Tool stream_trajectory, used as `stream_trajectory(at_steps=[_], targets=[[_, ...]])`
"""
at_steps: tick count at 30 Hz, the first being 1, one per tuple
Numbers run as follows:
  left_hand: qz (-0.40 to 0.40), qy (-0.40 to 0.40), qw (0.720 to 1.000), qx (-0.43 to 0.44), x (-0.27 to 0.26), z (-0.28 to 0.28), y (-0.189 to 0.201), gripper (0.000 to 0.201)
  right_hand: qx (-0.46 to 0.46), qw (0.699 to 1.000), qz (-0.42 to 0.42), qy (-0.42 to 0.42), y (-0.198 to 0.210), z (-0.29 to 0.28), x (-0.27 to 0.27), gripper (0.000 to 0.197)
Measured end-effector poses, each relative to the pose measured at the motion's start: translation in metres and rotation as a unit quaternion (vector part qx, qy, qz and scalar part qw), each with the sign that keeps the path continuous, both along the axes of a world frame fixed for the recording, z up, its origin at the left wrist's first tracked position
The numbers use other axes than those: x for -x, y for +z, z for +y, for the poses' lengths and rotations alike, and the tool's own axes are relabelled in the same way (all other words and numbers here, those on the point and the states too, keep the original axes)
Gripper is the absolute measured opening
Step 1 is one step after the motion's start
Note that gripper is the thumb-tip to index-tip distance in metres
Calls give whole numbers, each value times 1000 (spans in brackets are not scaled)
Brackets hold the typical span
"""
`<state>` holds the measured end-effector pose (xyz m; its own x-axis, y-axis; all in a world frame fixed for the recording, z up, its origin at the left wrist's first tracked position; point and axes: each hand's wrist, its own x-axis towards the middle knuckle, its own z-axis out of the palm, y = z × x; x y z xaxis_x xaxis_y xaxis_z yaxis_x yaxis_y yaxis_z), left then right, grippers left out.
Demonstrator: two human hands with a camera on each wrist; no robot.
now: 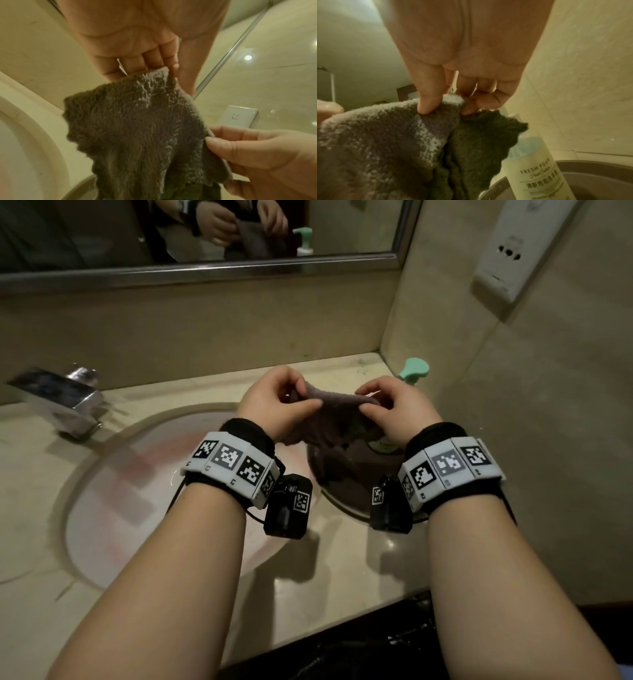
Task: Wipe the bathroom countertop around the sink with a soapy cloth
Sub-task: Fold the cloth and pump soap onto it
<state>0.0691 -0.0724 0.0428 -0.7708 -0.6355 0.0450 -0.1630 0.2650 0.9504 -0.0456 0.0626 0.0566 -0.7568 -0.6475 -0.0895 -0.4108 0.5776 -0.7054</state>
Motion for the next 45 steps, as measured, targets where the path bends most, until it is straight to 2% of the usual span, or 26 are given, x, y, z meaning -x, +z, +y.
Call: stream_trajectory(at_steps=[2, 5, 8, 12, 16, 20, 22, 25, 28, 30, 31, 33, 38, 40, 43, 45], targets=[[2, 9, 1000, -21, -1, -3, 1, 28, -1, 1000, 0, 10, 1, -4, -2, 23], [-15, 1, 999, -46, 1, -7, 1, 25, 7, 1000, -9, 12, 2, -8, -3, 19], [-27, -18, 999, -41, 3, -8, 5, 37, 4, 1000, 4, -12, 1, -13, -2, 15], [28, -42, 998, -49, 9, -10, 12, 40, -22, 999, 11, -36, -3, -18, 0, 17], [55, -70, 994, -56, 14, -12, 19, 38, 1, 1000, -2, -11, -4, -18, 3, 27], [62, -116, 990, -47, 16, -15, 26, 38, 43, 999, -32, 9, -2, -18, 5, 36], [67, -126, 989, -34, 17, -17, 28, 40, 21, 999, -31, 30, -2, -18, 6, 30], [50, -121, 991, -3, 18, -18, 27, 40, 16, 999, -24, 38, -1, -15, 8, 17], [30, -100, 993, 52, 18, -19, 27, 39, 44, 998, -14, 42, 6, -10, 14, 22], [15, -91, 994, 52, 17, -21, 24, 50, 50, 997, -9, 62, 10, -8, 20, 21], [0, -89, 995, 47, 18, -22, 22, 59, 48, 996, -10, 81, 12, -8, 23, 18], [-22, -88, 996, 25, 18, -22, 19, 63, 51, 990, -22, 131, 20, -9, 26, 19], [1, -115, 983, -146, 18, -20, 9, 58, 76, 976, -101, 178, 41, -12, 32, 29], [28, -119, 974, -189, 19, -21, 6, 61, 58, 973, -100, 197, 45, -15, 35, 29], [45, -130, 966, -219, 21, -23, 2, 78, 17, 975, -79, 206, 48, -20, 38, 25], [32, -133, 964, -227, 23, -24, 2, 74, -3, 977, -54, 208, 50, -22, 39, 18]])
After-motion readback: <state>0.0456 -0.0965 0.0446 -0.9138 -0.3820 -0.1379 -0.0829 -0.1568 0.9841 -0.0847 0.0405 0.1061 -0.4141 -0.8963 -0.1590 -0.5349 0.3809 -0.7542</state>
